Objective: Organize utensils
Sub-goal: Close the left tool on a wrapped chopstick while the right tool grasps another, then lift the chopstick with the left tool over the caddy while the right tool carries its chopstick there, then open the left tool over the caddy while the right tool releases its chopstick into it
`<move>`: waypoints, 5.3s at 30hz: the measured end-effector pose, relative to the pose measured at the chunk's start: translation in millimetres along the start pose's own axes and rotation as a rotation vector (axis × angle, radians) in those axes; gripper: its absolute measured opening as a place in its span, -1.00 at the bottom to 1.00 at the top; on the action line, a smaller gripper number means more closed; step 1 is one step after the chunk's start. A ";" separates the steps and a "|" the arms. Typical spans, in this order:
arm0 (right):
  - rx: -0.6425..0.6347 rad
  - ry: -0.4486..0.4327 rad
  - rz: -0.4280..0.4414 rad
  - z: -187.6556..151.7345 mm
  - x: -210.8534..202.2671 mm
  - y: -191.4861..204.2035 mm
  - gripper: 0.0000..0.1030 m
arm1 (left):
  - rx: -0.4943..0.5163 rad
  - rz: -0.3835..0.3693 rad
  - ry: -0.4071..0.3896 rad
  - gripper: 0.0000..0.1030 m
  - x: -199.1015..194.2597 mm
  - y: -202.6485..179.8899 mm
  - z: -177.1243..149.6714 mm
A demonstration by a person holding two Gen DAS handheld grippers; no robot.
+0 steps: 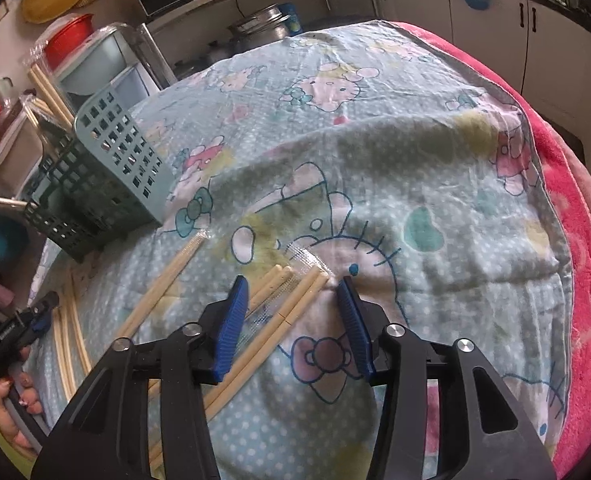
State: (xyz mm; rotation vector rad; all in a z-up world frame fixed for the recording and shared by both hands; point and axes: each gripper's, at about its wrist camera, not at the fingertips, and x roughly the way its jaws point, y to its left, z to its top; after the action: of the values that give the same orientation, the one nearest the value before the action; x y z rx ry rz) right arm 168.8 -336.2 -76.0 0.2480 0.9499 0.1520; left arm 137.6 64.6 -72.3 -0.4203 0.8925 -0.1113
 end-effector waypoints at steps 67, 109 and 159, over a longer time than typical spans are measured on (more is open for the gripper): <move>-0.128 0.064 0.033 21.3 26.0 39.9 -0.44 | 0.126 -0.283 -0.175 -0.93 -81.1 -72.7 41.3; -0.282 -0.516 0.382 93.2 -158.6 127.7 -0.79 | 0.365 -0.449 -0.352 -0.95 -135.6 -180.0 97.8; -0.328 -0.872 0.202 182.3 -96.6 181.5 -0.79 | 0.301 -0.353 -0.418 -0.95 -104.4 -160.7 162.2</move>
State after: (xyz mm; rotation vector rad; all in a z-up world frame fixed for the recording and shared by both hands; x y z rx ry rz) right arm 258.9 -210.6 151.2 0.0839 0.0263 0.3462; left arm 210.3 -4.2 157.9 -0.2996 0.3743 -0.4588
